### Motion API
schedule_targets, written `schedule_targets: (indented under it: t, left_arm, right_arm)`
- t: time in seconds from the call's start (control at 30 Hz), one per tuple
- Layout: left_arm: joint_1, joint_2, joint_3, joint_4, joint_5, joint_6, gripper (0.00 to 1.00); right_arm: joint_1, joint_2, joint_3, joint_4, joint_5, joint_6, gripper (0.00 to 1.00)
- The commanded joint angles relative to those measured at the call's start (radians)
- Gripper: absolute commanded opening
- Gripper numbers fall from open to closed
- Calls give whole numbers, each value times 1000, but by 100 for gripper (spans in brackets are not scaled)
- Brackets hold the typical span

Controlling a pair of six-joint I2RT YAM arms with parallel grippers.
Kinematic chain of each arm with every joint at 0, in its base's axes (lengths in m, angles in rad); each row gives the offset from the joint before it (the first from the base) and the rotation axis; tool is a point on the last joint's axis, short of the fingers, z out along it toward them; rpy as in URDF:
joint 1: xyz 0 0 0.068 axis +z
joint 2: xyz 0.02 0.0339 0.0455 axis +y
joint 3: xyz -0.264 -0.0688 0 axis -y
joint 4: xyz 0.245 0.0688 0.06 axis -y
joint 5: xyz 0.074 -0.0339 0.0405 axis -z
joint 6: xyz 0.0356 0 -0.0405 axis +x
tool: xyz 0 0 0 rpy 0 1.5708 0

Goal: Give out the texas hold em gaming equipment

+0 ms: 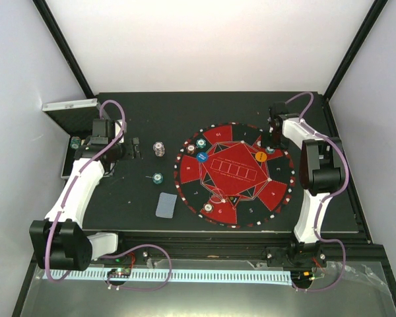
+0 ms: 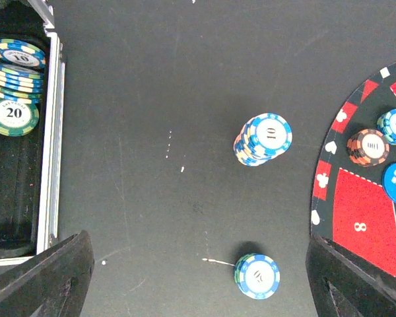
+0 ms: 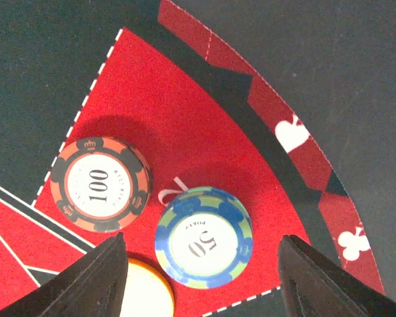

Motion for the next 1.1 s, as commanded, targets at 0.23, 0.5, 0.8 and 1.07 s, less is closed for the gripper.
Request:
schedule_targets:
  t: [0.23, 0.5, 0.8, 1.07]
  left_arm:
    - [-142, -40, -207, 6, 14, -217, 88]
    - [-318, 187, -187, 70, -76, -253, 87]
    - [-337, 355, -127, 141, -114, -190, 86]
    - [-339, 437, -83, 135, -147, -163, 76]
  right_arm:
    - [11, -339, -244, 63, -83, 30, 71]
    - [96, -465, -376, 88, -105, 42, 75]
    - [109, -485, -399, 105, -123, 52, 76]
    - [109, -471, -394, 107, -123, 49, 76]
